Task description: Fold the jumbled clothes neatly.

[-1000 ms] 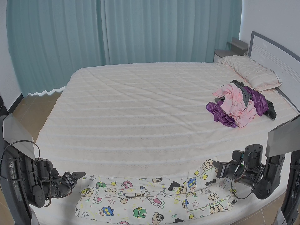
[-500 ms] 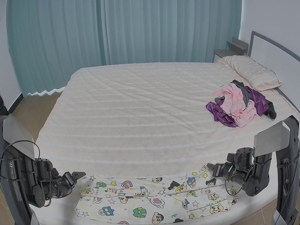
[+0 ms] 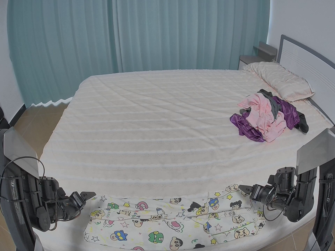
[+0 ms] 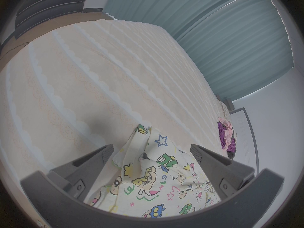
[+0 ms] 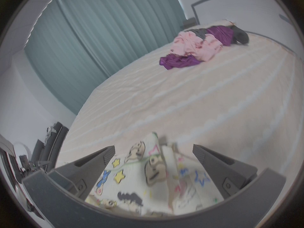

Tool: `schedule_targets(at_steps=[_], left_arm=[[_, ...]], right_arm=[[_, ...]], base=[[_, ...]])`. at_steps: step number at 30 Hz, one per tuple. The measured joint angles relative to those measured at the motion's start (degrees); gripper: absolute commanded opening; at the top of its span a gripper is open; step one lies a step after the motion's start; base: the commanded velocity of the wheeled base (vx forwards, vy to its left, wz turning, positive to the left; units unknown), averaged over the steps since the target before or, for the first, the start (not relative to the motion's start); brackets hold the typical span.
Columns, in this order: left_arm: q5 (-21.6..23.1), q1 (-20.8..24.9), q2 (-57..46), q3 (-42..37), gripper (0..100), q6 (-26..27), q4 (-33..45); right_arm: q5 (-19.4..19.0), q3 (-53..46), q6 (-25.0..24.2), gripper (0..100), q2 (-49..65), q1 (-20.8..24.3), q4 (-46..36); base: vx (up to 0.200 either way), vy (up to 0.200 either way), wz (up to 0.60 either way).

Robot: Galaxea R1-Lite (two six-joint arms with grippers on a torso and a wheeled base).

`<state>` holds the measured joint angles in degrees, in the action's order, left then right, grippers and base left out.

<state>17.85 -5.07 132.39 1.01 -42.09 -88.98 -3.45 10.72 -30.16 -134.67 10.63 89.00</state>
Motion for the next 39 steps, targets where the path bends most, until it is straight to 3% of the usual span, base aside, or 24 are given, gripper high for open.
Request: schedule_targets(at_steps=[9, 15, 27, 28, 39], left_arm=[[-0.01, 0.00, 0.00, 0.00, 100, -0.02, 0.00], [0.02, 0.00, 0.00, 0.00, 100, 0.00, 0.00], [0.05, 0.00, 0.00, 0.00, 100, 0.00, 0.00], [0.05, -0.02, 0.00, 0.00, 100, 0.00, 0.00], [0.07, 0.00, 0.00, 0.00, 100, 0.02, 0.00]], right_arm=[[0.72, -6.39, -13.10, 100, 1.18, 5.99, 0.00], [3.24, -6.01, -14.99, 100, -1.85, 8.33, -0.02], [6.90, -3.25, -17.36, 100, -3.34, 8.55, -0.02], [6.92, -2.95, -17.38, 0, -3.43, 8.55, -0.05], [7.74, -2.82, -19.24, 0, -2.90, 8.66, -0.02]], base=[[0.000, 0.000, 0.00], [0.000, 0.000, 0.00], [0.000, 0.000, 0.00], [0.000, 0.000, 0.00], [0.000, 0.000, 0.00]])
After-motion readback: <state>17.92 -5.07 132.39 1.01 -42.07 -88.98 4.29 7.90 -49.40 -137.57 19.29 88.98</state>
